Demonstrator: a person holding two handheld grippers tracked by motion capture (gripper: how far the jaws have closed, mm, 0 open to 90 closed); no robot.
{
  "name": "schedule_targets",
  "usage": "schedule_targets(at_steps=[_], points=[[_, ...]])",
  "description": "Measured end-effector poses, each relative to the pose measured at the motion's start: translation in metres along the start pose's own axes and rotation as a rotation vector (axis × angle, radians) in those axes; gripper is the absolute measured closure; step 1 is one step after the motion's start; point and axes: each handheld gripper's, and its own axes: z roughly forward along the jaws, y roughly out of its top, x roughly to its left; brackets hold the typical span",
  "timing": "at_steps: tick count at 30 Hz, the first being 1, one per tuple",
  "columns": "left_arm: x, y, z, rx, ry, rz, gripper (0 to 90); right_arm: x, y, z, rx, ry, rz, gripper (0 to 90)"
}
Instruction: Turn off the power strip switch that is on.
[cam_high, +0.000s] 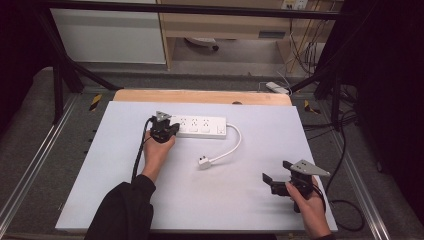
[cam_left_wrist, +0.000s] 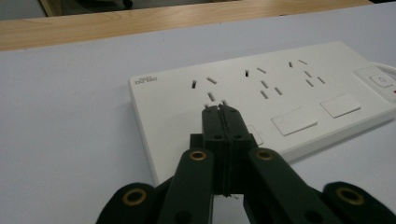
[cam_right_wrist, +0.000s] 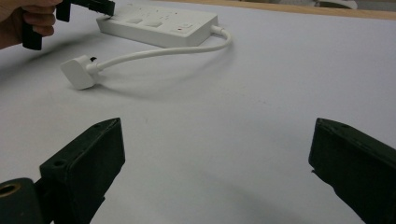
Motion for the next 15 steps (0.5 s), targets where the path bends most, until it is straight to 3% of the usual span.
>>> schedule_targets(at_steps=[15], points=[[0.0003, -0.0002, 0.0004, -0.005, -0.001, 0.002, 90.0, 0.0001, -0.0001, 0.0004, 0.001, 0.0, 0.0, 4.0]])
